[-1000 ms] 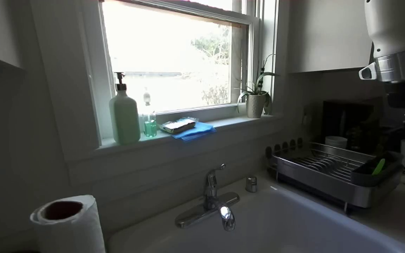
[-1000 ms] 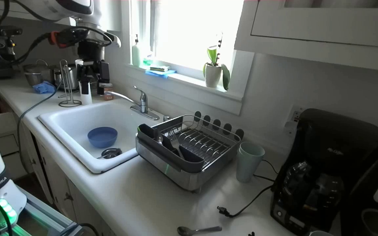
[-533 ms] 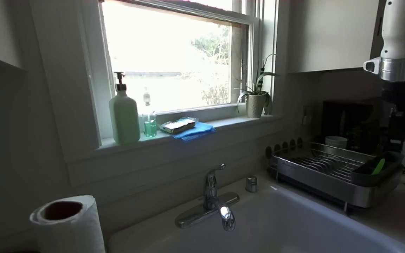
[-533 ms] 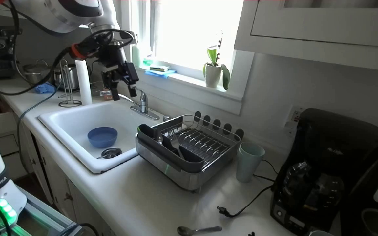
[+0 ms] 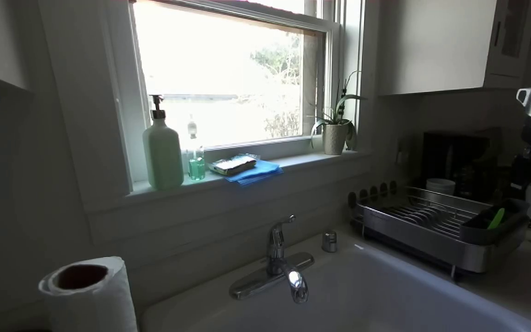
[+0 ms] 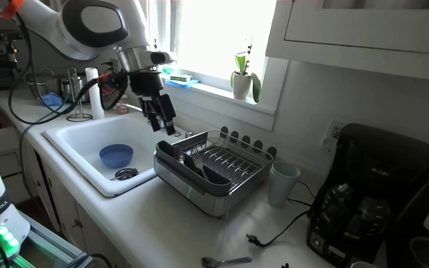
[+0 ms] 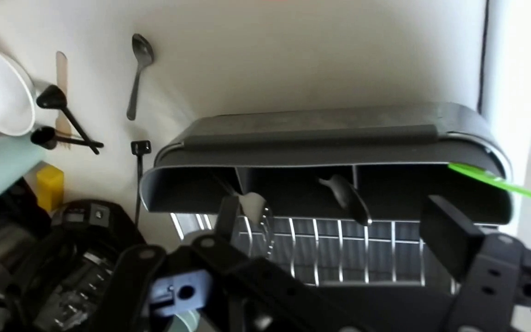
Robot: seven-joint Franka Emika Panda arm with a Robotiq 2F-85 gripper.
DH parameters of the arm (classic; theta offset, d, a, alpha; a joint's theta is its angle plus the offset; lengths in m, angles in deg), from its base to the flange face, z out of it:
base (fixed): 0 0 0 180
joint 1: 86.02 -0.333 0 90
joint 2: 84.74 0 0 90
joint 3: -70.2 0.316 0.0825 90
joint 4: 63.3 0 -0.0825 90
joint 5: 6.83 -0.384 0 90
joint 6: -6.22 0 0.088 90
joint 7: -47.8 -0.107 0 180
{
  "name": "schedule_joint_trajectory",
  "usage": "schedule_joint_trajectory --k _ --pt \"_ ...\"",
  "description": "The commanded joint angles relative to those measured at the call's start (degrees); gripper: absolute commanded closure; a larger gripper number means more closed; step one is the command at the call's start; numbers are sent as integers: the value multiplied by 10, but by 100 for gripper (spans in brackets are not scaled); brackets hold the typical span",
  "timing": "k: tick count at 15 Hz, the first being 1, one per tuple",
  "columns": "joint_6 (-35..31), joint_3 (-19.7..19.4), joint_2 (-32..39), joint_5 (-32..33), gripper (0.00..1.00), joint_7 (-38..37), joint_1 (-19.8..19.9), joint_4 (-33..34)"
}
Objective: Move the silver fork to the left side of the dishrack then move the green knife to the right
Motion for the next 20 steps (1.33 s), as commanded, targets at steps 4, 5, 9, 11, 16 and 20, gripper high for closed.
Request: schedule_joint_trajectory --k 4,5,9,11,16,20 --pt "-32 3 33 -12 0 -25 49 4" --pt "-33 2 37 -12 0 -28 49 6" --pt "-52 -1 77 -13 0 -53 55 30" --pt "-68 -4 94 -18 0 -60 54 40" --pt "-122 -11 150 -51 0 -68 47 66" --pt "-164 -11 188 -75 20 -62 44 74"
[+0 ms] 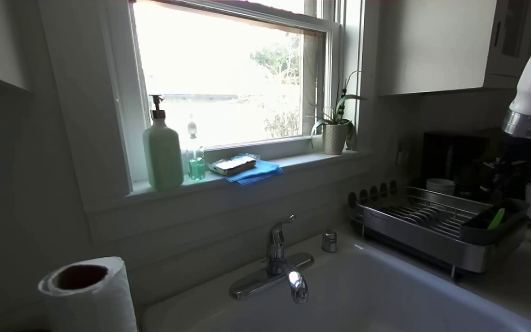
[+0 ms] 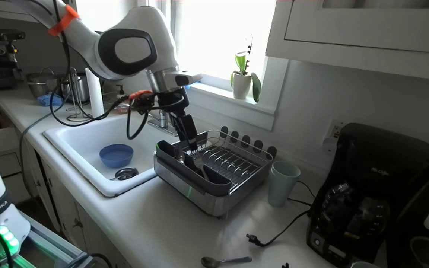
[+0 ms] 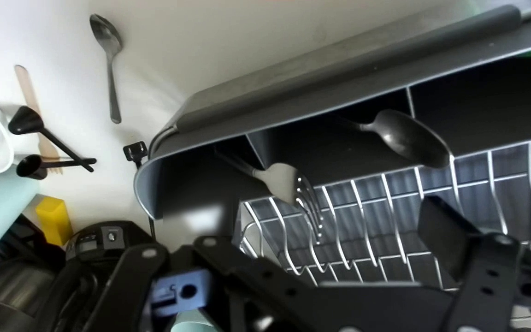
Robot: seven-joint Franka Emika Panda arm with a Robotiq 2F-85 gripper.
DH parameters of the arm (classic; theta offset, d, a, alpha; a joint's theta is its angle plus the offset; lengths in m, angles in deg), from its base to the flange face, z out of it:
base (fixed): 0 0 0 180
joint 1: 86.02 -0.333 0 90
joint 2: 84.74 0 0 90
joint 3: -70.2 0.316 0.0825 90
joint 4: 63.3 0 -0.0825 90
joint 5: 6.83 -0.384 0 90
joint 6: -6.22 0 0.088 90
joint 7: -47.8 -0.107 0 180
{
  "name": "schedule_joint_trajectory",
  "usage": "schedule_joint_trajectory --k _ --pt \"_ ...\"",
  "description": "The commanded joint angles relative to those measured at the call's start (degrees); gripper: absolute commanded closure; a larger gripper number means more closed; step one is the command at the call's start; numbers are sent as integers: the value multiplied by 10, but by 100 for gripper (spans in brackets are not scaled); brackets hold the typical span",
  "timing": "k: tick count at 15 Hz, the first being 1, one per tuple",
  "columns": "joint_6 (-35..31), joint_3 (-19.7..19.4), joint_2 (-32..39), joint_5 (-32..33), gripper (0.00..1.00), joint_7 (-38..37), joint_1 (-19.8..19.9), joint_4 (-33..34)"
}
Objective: Move the silver fork to the left side of the dishrack then move the green knife to the right
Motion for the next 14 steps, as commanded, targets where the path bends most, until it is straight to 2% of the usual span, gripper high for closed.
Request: schedule_joint_trajectory --k 1,11,14 --pt "-31 -1 45 -22 27 1 -2 23" --pt "-17 -12 71 -11 97 9 0 52" --pt "-11 -17 72 -8 100 7 4 58"
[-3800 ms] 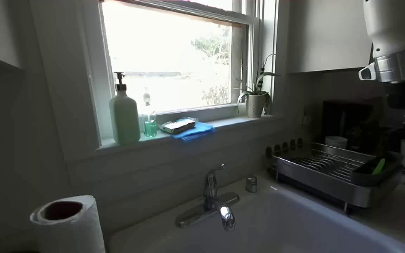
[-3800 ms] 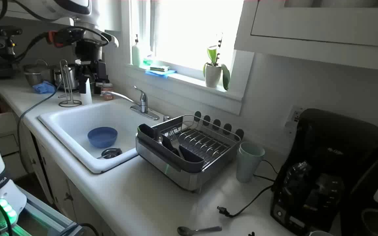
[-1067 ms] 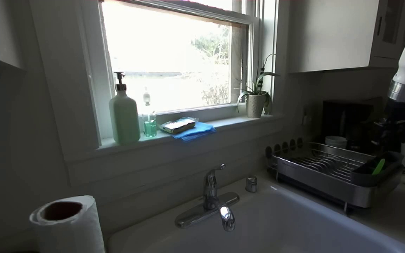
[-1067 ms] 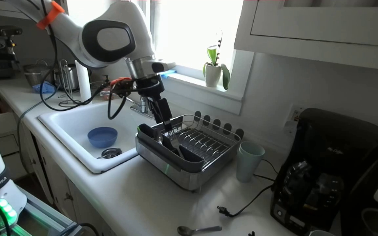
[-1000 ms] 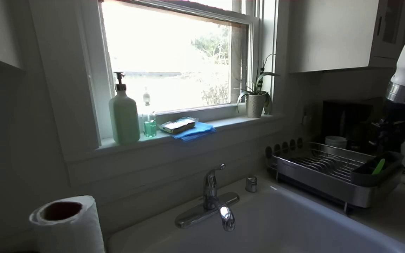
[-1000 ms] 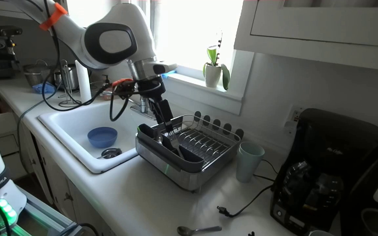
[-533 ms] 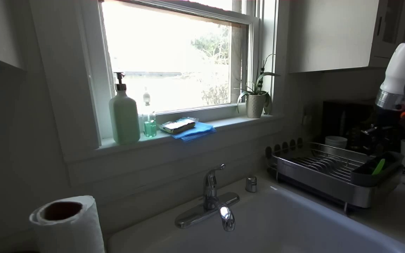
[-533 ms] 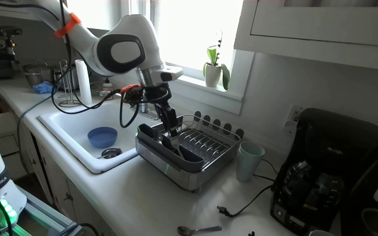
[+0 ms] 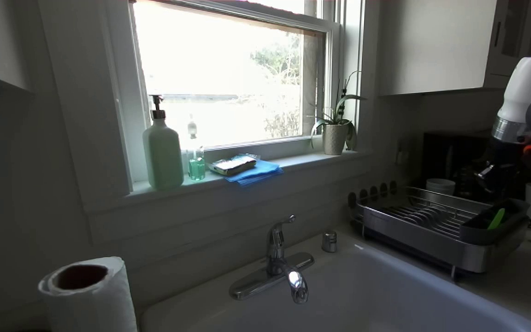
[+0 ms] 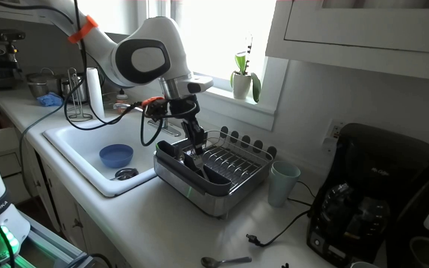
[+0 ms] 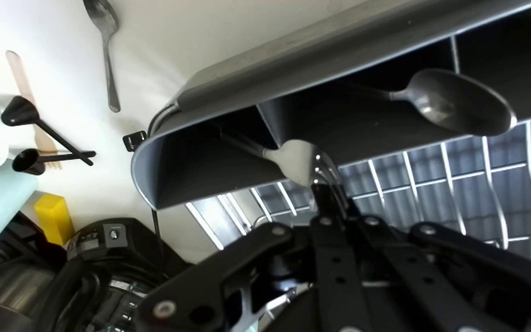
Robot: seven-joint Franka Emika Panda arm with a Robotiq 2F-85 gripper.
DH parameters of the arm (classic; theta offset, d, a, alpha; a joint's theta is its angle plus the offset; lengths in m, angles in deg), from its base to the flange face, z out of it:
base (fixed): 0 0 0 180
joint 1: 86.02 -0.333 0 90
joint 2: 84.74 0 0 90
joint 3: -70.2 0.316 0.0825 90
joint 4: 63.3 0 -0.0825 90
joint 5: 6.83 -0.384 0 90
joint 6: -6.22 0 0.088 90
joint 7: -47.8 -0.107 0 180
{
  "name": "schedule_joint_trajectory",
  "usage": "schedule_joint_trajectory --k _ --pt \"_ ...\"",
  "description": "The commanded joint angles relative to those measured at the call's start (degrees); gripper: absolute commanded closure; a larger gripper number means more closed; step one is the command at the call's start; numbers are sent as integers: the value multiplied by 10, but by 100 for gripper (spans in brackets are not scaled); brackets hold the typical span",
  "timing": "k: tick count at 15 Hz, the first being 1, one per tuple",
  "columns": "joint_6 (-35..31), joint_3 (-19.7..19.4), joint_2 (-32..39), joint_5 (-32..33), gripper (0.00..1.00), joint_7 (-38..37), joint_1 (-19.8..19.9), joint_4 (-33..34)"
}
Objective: Move the silver fork to the left side of the dishrack then move the green knife to the right
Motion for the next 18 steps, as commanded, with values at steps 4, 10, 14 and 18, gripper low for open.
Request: schedule_joint_trajectory --k 4,10,14,18 --pt "36 -13 -4 6 99 6 9 29" --pt "83 -23 -55 3 99 18 14 36" --pt "113 -13 -99 12 99 8 21 40" --pt "140 -6 -142 -9 99 8 17 44"
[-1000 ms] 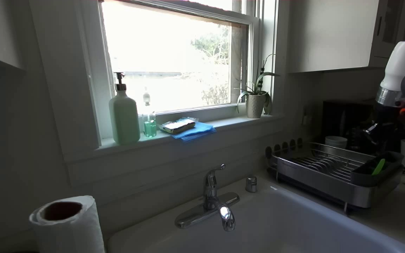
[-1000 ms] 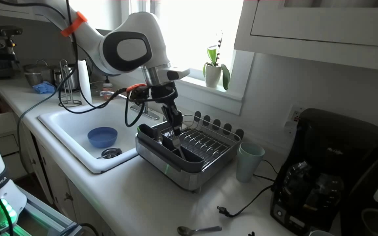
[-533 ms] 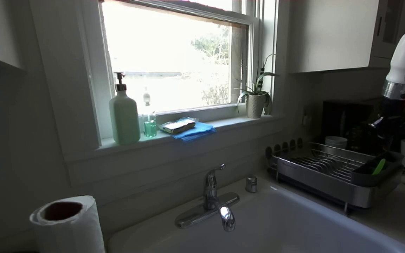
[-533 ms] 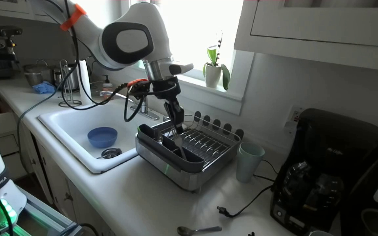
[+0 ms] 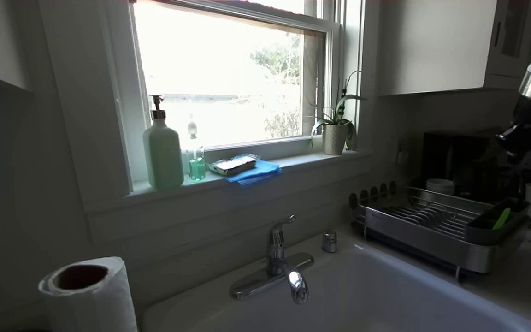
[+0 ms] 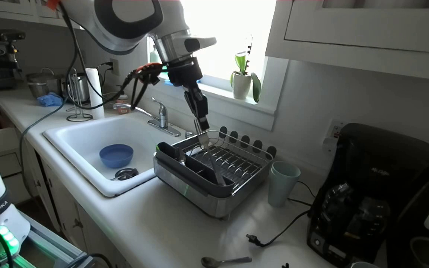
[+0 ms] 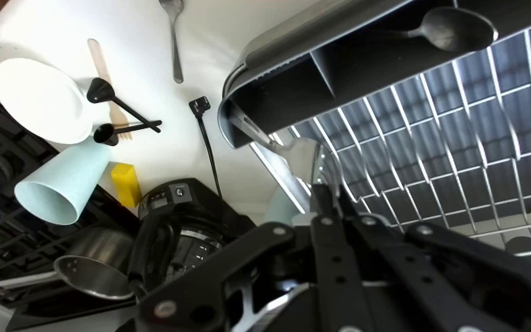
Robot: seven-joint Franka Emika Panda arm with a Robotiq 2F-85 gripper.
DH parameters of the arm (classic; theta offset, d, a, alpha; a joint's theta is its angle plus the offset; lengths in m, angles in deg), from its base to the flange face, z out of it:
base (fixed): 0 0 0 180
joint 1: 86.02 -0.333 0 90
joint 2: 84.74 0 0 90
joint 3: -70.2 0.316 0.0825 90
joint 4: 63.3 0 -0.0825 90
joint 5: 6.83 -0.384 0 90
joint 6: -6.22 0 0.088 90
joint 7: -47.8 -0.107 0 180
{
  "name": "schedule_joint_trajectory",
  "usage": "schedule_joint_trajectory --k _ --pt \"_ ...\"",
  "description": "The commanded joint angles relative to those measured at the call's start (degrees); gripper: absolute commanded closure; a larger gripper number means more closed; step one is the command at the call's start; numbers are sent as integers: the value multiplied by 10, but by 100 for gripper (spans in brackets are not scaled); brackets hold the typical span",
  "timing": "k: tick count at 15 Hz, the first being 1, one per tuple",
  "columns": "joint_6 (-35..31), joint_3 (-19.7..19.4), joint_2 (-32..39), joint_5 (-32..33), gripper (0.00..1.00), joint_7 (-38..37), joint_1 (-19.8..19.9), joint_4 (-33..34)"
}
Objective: Move the silver fork to the left side of the dishrack then move the green knife to the right
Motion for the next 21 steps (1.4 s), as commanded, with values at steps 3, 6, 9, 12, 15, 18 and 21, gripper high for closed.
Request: schedule_joint_trajectory --k 3,6,9,12,15,18,21 --pt "52 11 -70 -40 99 16 3 3" --pt "79 12 -106 -75 99 37 -12 2" --pt "108 8 -135 -128 99 71 -37 2" --pt "130 -3 -158 -197 99 109 -76 3" --pt "143 -5 -168 -252 99 133 -106 5" --pt "175 -2 -152 -286 99 143 -125 12" --pt "208 -5 -132 -300 99 149 -134 19"
